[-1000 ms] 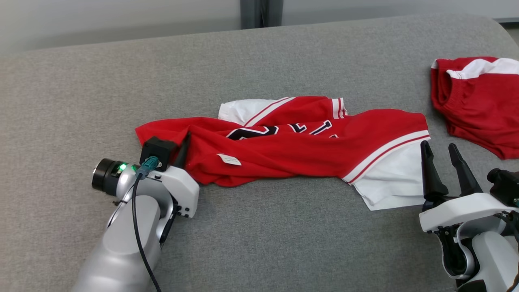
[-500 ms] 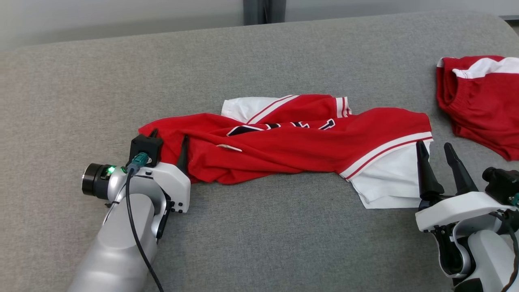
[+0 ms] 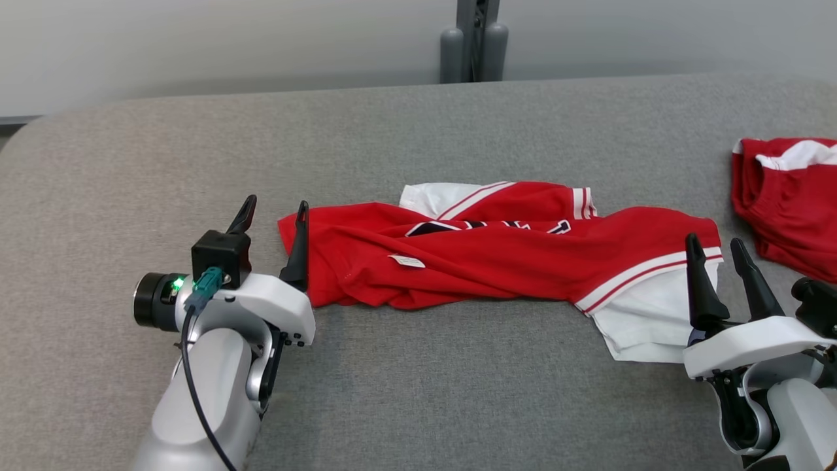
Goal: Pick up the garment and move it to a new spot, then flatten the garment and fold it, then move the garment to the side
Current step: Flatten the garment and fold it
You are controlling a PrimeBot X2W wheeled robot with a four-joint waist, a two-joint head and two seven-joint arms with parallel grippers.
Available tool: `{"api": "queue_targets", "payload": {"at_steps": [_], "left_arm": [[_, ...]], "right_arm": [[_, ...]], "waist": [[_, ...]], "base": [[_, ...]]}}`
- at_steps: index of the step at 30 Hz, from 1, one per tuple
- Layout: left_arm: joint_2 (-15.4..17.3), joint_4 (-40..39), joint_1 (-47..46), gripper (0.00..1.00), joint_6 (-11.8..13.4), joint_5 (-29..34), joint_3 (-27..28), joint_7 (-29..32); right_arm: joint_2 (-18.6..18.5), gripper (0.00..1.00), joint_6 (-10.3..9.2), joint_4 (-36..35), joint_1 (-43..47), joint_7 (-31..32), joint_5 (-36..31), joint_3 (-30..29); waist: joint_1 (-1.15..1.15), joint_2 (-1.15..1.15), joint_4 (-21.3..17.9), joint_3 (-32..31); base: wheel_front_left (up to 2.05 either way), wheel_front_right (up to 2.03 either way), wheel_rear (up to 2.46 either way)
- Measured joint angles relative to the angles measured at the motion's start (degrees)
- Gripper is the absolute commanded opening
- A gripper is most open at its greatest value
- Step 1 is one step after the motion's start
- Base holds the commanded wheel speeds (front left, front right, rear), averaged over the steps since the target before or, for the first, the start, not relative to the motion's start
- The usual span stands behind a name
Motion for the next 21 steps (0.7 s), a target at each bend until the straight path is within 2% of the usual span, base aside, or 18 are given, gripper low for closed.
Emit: {"api": "queue_targets", "payload": {"at_steps": [10,15,21], "left_arm": [[-0.22,-19.76,13.72,1.00,-0.20,1.25,4.65,0.00],[-0.29,-24.12,20.06,1.00,0.12,-1.10,3.79,0.00],[-0.33,-24.83,24.54,1.00,0.85,-3.24,0.91,0.01]], "right_arm": [[-0.14,1.00,0.00,-2.24,1.99,-0.25,-0.01,-0.76],[-0.19,1.00,0.00,-2.43,3.46,-0.27,0.00,-1.32],[-0.05,1.00,0.00,-2.08,4.47,-0.31,-0.01,-1.93]], "waist": [[0.00,0.00,2.52,-3.18],[0.00,0.00,2.89,-4.04],[0.00,0.00,3.25,-5.04]], "base": [[0.00,0.00,0.00],[0.00,0.00,0.00],[0.00,0.00,0.00]]}}
